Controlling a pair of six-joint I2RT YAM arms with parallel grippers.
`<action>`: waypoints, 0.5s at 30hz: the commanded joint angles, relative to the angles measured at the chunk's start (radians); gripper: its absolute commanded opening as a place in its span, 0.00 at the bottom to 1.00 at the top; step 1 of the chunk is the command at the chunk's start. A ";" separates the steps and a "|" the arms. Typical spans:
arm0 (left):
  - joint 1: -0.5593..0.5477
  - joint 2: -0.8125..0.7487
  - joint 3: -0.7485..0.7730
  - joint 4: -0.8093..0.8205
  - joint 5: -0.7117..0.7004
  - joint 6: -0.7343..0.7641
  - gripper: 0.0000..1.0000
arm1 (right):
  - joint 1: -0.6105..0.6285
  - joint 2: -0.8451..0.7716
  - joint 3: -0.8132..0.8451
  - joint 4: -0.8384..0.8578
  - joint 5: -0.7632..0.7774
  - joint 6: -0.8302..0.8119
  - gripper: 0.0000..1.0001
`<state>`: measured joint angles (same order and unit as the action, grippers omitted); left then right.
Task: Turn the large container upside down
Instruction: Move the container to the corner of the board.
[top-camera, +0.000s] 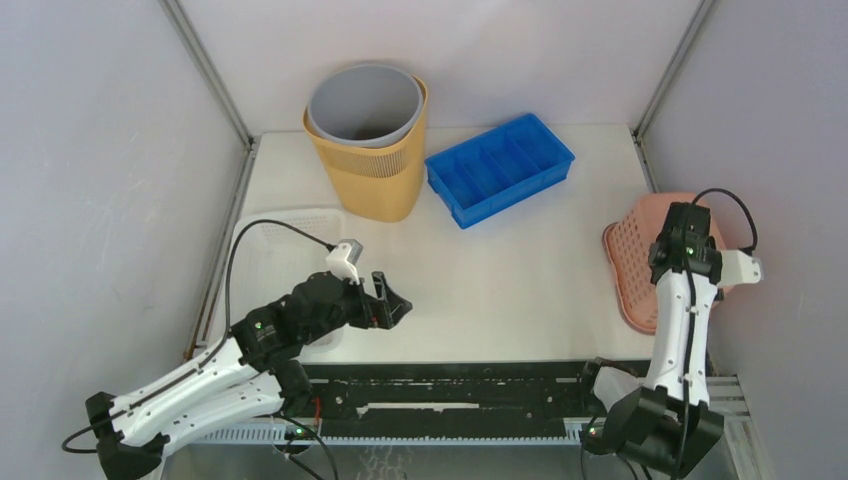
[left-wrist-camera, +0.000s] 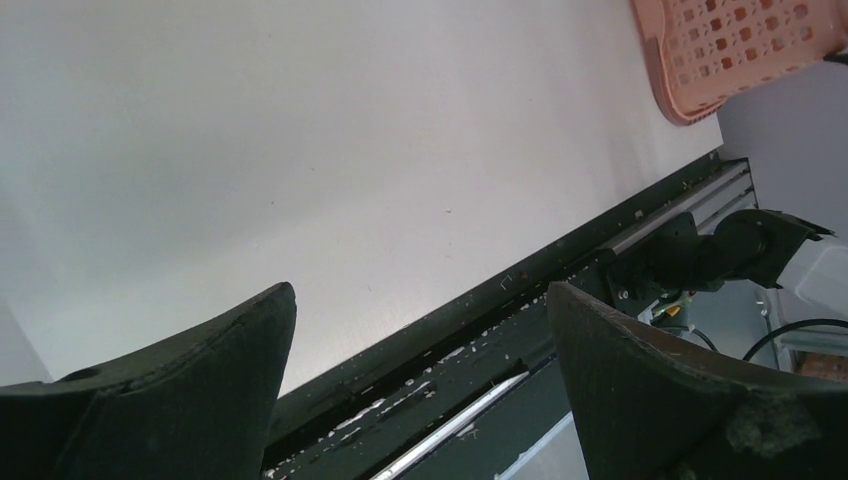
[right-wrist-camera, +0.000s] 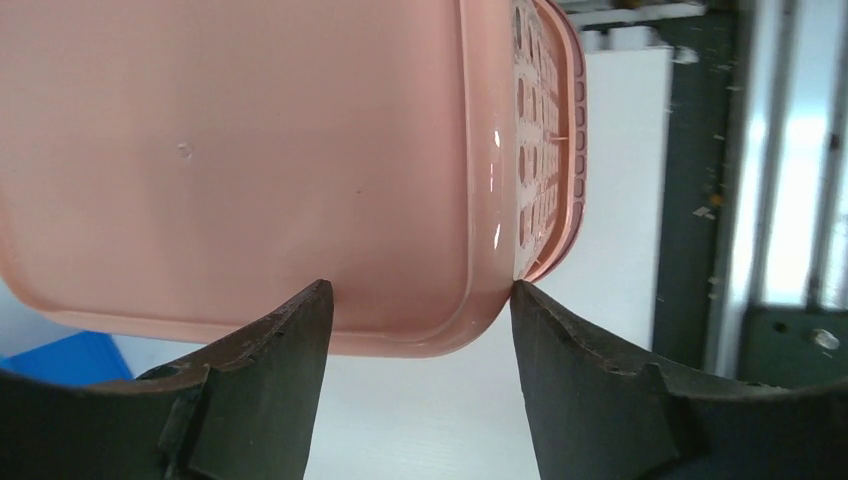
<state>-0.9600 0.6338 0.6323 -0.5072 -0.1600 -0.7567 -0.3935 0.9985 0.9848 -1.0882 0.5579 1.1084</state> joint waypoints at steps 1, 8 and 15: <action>-0.003 -0.008 0.032 -0.001 -0.048 0.006 1.00 | 0.001 0.100 -0.009 0.170 -0.151 -0.147 0.71; 0.000 0.060 0.066 -0.015 -0.093 0.008 1.00 | 0.036 0.275 0.000 0.321 -0.220 -0.188 0.69; 0.018 0.079 0.093 -0.038 -0.136 0.011 1.00 | 0.107 0.500 0.112 0.379 -0.219 -0.103 0.69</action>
<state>-0.9554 0.7216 0.6495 -0.5488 -0.2489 -0.7589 -0.3275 1.3499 1.0893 -0.6407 0.4229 0.9955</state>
